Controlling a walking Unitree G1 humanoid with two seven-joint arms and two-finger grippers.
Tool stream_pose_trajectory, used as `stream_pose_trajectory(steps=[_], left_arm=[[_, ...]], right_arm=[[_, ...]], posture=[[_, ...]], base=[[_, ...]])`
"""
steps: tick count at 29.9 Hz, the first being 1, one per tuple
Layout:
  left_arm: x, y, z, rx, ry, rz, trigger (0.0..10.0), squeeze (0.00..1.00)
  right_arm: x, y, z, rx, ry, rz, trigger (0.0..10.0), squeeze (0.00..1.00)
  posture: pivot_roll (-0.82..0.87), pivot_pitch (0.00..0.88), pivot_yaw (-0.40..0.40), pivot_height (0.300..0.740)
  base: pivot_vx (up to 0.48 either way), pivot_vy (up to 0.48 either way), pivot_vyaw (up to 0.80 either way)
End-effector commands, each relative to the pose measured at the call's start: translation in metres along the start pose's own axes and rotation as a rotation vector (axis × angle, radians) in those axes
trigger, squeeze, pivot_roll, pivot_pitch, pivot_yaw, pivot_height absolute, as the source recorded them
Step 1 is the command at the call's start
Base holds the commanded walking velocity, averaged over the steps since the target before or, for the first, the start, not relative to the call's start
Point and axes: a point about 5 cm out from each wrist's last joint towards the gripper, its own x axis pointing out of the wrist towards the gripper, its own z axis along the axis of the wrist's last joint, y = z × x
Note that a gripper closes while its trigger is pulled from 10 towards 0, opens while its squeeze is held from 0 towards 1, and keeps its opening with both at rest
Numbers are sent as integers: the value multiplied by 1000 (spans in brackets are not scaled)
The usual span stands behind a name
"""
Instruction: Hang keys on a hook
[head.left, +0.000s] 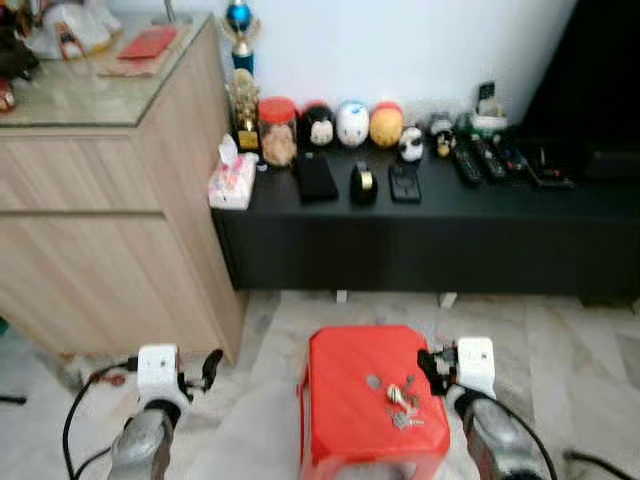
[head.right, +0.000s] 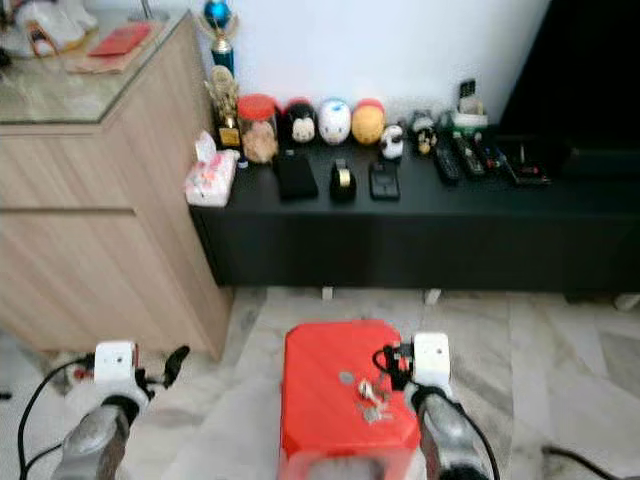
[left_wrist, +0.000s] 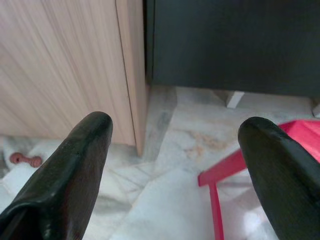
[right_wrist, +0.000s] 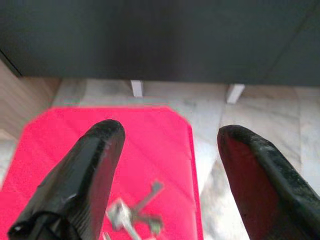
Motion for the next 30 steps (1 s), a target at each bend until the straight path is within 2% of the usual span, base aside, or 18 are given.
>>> stream_pose_trajectory(steps=[1,13,17,30], left_arm=[[-2,0,-4,8,17,-6,10000,0],[-2,0,-5,10,22,-8,10000,0],[-2,0,-5,8,22,-8,10000,0],[-1,-1,-3,4,10,-9,10000,0]], right_arm=[[-2,-2,-3,15,7,-10,10000,0],[-2,-1,-6,3,35,14,10000,0],[-2,-1,-3,25,5,19,10000,0],[-3,-6,-1,21,-23,-8,10000,0]], posture=[[135,0,-42,740],[130,0,-40,740],[129,0,-40,740],[126,0,-38,740]], base=[[0,0,0],[0,0,0],[0,0,0],[0,0,0]])
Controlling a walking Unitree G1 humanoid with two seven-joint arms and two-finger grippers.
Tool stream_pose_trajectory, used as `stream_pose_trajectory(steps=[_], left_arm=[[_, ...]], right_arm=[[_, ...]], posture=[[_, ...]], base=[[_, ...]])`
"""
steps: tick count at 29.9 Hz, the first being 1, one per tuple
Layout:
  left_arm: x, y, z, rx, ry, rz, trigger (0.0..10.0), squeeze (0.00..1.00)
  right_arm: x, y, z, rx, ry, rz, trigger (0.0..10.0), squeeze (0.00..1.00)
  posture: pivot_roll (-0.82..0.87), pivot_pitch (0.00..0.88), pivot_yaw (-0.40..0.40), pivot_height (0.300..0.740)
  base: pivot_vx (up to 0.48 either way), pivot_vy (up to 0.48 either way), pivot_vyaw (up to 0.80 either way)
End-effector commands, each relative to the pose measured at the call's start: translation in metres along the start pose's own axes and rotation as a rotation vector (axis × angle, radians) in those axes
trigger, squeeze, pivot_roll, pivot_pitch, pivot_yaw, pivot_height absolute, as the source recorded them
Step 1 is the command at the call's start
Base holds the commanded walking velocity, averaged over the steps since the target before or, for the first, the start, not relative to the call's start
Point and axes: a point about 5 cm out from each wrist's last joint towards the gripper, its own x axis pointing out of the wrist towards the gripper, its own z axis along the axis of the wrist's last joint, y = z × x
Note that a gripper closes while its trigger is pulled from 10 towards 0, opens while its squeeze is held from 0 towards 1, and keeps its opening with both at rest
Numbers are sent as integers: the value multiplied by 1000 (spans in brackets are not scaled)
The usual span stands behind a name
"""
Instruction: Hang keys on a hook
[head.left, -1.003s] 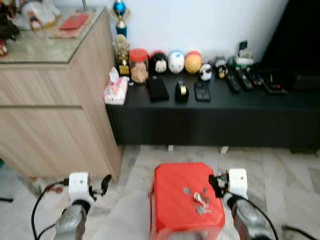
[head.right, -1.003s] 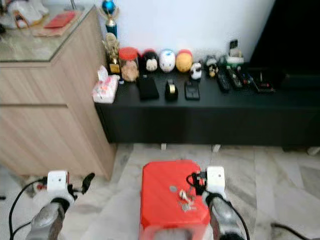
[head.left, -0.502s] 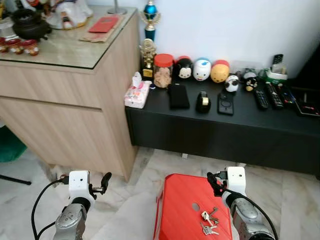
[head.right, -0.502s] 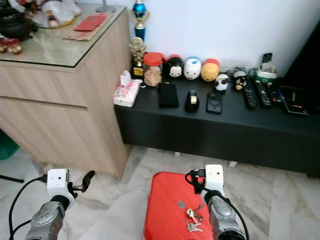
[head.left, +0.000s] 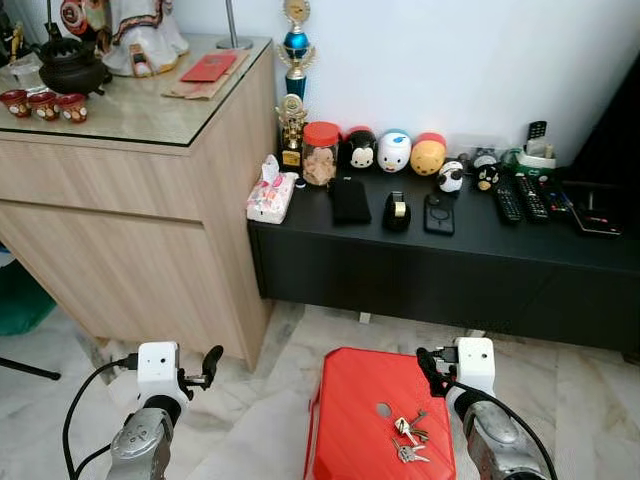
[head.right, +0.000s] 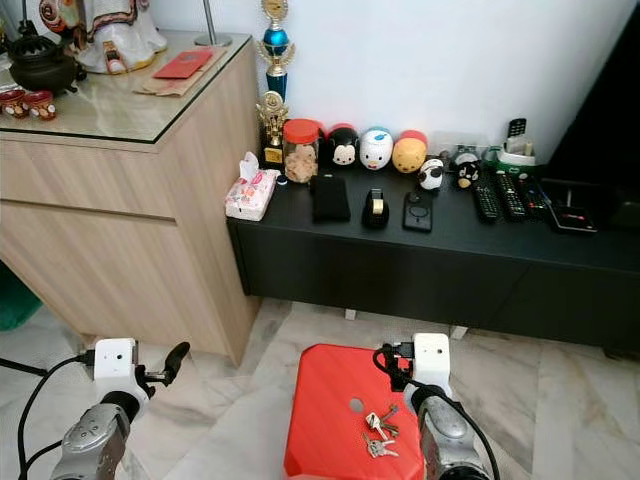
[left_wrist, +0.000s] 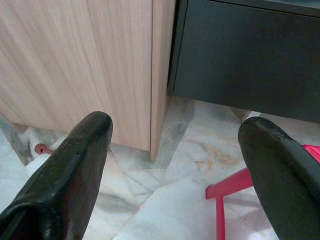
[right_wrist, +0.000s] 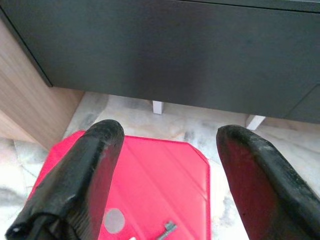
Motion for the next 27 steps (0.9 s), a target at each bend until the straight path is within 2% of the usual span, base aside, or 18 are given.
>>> stream_pose_trajectory(steps=[1,27], left_arm=[[-2,0,-4,4,9,-5,10000,0],[-3,-1,-4,4,6,-10,10000,0]], right_arm=[[0,-3,4,6,-24,-12,10000,0],[0,-1,1,-43,4,0,10000,0]], posture=[[124,0,-37,740],[129,0,-43,740]], base=[[0,0,0],[0,0,0]])
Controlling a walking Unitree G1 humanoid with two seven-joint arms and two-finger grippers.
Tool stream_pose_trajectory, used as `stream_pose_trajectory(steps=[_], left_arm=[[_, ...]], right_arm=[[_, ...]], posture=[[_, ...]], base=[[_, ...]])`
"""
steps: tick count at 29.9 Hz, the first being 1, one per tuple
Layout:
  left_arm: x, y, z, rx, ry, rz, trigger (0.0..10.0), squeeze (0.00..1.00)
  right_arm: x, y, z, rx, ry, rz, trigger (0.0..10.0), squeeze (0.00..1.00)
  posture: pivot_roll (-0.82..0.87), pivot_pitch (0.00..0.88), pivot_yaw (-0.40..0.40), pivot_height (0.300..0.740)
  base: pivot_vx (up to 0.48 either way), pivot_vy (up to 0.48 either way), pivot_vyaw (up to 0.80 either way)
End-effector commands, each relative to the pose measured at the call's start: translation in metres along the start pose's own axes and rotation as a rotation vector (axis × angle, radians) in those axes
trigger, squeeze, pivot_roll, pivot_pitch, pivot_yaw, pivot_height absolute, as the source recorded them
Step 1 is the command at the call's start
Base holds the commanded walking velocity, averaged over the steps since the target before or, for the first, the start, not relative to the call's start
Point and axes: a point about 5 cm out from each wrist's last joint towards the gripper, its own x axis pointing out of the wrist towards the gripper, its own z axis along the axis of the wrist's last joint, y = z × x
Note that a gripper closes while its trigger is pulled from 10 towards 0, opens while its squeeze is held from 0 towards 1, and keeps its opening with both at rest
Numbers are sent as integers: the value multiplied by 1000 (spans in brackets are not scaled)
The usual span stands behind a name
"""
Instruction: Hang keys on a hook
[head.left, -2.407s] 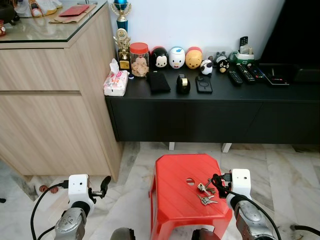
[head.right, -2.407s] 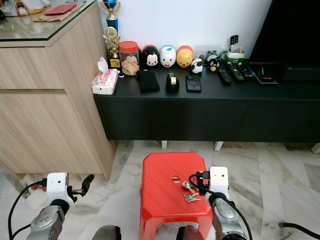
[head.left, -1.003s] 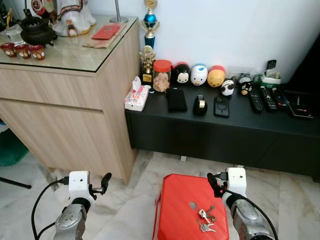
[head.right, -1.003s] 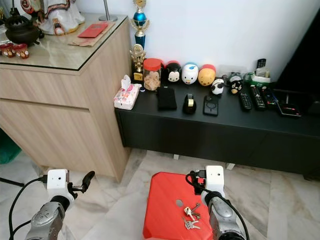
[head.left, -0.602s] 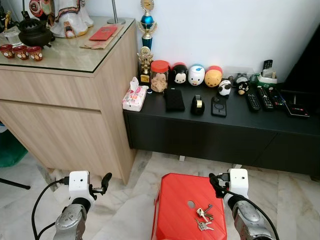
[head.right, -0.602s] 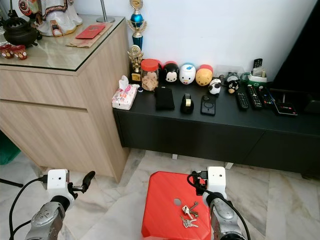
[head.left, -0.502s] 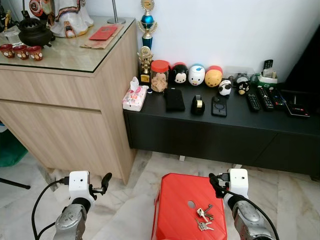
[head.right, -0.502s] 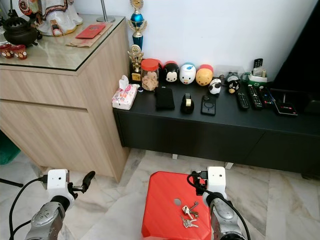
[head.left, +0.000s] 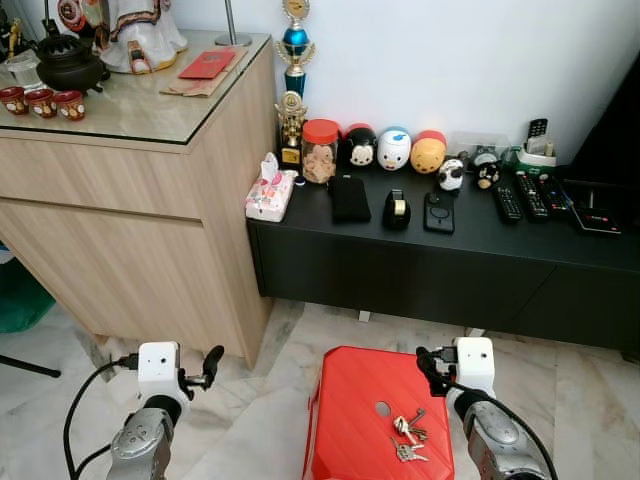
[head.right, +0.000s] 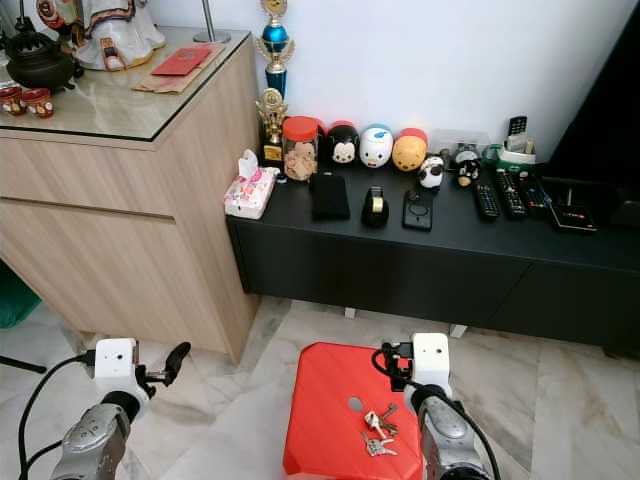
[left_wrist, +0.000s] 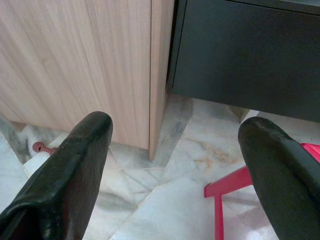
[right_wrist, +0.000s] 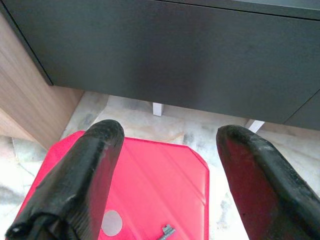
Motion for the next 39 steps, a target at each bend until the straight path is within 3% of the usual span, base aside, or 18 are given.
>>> stream_pose_trajectory(steps=[1,16,39], left_arm=[[-3,-1,-4,5,5,-5,10000,0],[-3,0,-4,9,2,-5,10000,0],[-2,-1,-2,17,-2,-15,10000,0]], right_arm=[[0,-2,0,-21,14,-4,10000,0],[1,1,0,-32,15,10,10000,0],[1,4,0,-15,5,30,10000,0]], posture=[[129,0,-43,740],[133,0,-44,642],[136,0,-40,642]], base=[[0,0,0],[0,0,0],[0,0,0]])
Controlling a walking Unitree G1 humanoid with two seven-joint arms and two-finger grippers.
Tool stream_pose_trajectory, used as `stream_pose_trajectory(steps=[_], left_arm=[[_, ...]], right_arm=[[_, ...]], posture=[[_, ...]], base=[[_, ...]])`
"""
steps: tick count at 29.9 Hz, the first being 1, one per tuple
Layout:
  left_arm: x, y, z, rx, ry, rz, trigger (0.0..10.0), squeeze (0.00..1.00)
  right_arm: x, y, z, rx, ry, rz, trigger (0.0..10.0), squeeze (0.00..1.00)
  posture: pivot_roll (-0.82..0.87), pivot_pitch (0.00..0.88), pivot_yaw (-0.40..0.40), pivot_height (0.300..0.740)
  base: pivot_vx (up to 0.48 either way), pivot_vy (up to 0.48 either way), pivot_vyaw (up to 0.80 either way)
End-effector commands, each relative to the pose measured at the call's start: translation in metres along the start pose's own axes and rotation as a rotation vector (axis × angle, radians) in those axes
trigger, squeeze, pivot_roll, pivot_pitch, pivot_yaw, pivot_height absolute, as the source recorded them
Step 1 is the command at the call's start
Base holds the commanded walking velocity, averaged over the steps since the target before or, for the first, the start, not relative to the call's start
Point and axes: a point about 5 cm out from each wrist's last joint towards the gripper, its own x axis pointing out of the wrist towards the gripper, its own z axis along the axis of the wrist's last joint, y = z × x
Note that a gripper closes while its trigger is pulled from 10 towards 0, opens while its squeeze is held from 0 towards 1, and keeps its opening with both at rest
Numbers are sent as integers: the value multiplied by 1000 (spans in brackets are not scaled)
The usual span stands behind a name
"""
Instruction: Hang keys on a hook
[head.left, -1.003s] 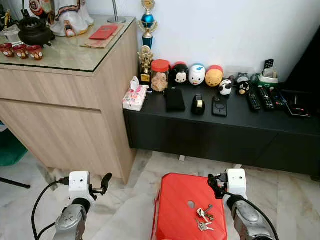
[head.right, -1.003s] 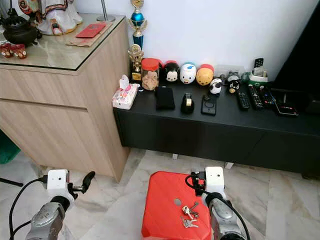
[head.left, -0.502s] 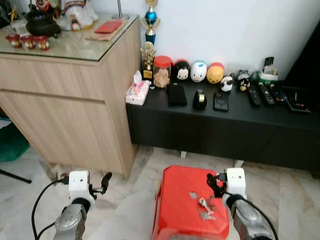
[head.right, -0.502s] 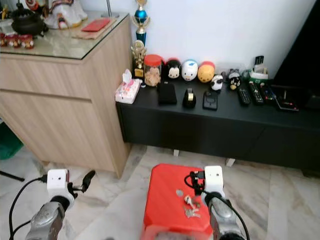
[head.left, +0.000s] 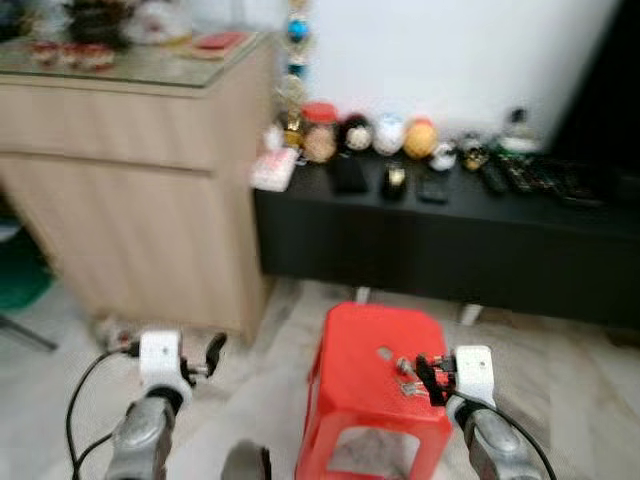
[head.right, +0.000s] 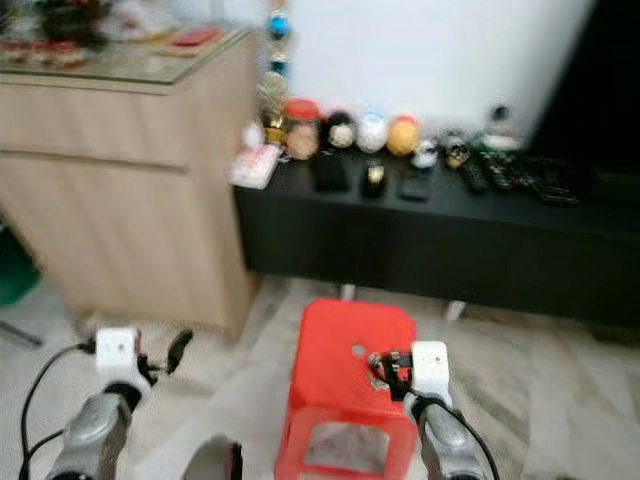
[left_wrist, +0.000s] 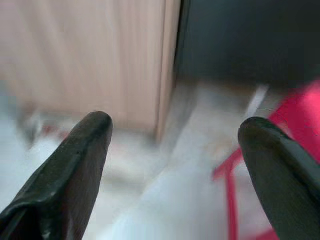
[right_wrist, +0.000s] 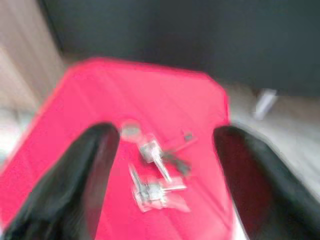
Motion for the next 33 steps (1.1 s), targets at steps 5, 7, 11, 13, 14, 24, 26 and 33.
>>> stream_pose_trajectory(steps=[5,7,11,13,14,24,26,33], left_arm=[[6,-1,9,14,-23,-11,10000,0],[6,0,9,13,-22,-8,10000,0],[6,0,9,7,-18,-4,10000,0],[6,0,9,5,-20,-3,10000,0],[6,0,9,5,-20,-3,10000,0],[6,3,11,14,-26,8,10000,0],[6,3,11,14,-26,7,10000,0],[7,2,11,12,-27,4,10000,0]], right_arm=[[-1,-1,-2,2,11,-2,10000,0],[-1,-2,-3,4,12,-4,10000,0],[-2,-2,-4,4,20,-8,10000,0],[-2,-2,-6,-2,31,-9,10000,0],[-2,-2,-6,-2,31,-9,10000,0],[-3,1,-8,-36,39,12,10000,0],[-3,0,-8,-24,41,2,10000,0],[-3,-1,-7,-43,35,8,10000,0]], posture=[[134,0,-39,642],[133,0,-40,642],[132,0,-39,642],[132,0,-38,642],[132,0,-38,642],[131,0,-35,642],[131,0,-34,642],[128,0,-34,642]], base=[[0,0,0],[0,0,0],[0,0,0],[0,0,0],[0,0,0],[254,0,317],[298,0,0],[311,0,0]])
